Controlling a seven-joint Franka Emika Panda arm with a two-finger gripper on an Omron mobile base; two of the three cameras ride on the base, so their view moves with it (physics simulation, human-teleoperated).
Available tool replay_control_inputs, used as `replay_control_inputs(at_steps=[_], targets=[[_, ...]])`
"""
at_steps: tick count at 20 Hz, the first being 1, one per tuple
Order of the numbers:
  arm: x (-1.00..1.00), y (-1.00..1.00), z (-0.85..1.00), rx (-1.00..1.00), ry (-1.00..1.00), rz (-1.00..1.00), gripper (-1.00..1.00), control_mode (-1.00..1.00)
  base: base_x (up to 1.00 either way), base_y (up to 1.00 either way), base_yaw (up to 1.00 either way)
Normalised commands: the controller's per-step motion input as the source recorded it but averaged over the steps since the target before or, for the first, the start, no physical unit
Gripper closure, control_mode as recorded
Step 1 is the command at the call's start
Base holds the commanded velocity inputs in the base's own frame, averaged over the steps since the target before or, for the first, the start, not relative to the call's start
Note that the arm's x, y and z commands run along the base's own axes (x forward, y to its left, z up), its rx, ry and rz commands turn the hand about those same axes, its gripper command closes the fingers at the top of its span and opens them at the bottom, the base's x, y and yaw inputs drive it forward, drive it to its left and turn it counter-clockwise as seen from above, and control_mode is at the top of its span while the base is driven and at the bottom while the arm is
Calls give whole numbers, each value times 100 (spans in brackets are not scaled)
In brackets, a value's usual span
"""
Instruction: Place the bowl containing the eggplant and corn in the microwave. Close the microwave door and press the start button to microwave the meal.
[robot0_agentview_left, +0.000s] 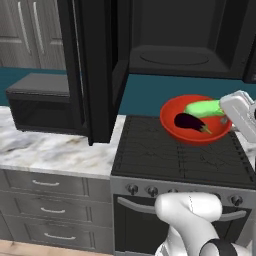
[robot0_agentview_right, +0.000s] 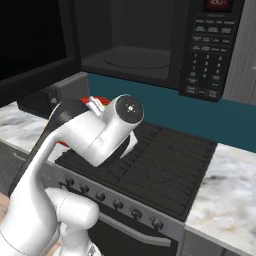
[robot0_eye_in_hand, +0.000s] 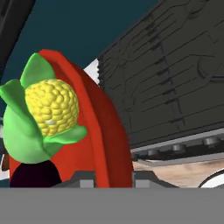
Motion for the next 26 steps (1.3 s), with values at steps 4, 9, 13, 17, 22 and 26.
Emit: replay_control_inputs(at_steps=[4, 9, 13, 17, 22, 26], targets=[[22, 0, 61, 0, -4, -36, 100, -100, 0, 0, 0], [35, 0, 51, 8, -4, -34, 100, -100, 0, 0, 0], [43, -3, 49, 17, -9, -25, 100, -100, 0, 0, 0], [47, -13, 46, 17, -16, -16, 100, -100, 0, 0, 0], [56, -12, 24, 18, -3, -16, 100, -100, 0, 0, 0], [60, 0, 17, 4, 0, -9, 100, -100, 0, 0, 0]])
